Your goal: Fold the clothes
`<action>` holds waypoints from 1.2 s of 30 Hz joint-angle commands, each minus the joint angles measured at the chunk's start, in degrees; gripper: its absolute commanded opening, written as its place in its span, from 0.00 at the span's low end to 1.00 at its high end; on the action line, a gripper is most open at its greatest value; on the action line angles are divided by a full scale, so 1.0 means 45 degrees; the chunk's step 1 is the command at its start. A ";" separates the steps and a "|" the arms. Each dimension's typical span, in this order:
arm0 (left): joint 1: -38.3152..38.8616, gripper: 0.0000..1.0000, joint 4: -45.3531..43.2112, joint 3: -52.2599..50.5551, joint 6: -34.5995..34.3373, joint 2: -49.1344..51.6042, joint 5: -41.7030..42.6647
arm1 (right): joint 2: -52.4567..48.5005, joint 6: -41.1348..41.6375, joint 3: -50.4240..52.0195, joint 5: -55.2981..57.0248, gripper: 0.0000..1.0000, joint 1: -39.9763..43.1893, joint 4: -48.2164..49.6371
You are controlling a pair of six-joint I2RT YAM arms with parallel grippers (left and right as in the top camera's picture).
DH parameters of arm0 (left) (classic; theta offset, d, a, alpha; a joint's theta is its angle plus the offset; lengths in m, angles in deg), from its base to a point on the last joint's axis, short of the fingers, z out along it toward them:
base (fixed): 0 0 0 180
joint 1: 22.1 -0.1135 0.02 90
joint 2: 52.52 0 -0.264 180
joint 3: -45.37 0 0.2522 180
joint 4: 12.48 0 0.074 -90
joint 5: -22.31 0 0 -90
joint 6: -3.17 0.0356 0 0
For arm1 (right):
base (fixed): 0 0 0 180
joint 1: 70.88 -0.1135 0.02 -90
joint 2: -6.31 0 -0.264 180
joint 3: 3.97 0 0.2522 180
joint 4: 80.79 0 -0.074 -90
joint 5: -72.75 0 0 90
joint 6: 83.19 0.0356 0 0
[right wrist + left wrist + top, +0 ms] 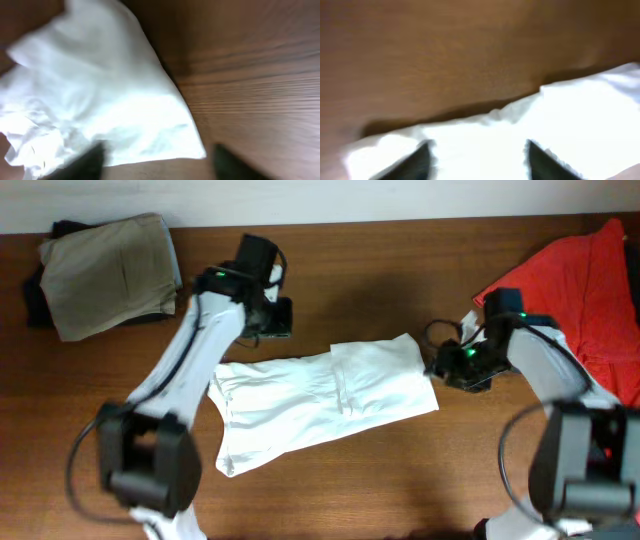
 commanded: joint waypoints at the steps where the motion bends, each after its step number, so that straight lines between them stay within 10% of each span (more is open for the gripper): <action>1: -0.0262 0.99 0.1156 0.0228 -0.0272 -0.1175 -0.0933 | 0.0928 0.0219 -0.0758 0.1093 0.99 0.0146 -0.0151; 13: -0.2846 0.99 0.4818 -0.0029 -0.1253 -0.1234 -0.0461 | 0.0957 0.0219 -0.2040 0.1146 0.99 0.1681 0.0544; 36: -0.5455 0.99 0.2545 -0.4226 0.2074 -0.1321 0.3468 | 0.0947 0.0209 -0.2035 0.1200 0.99 0.3201 0.1729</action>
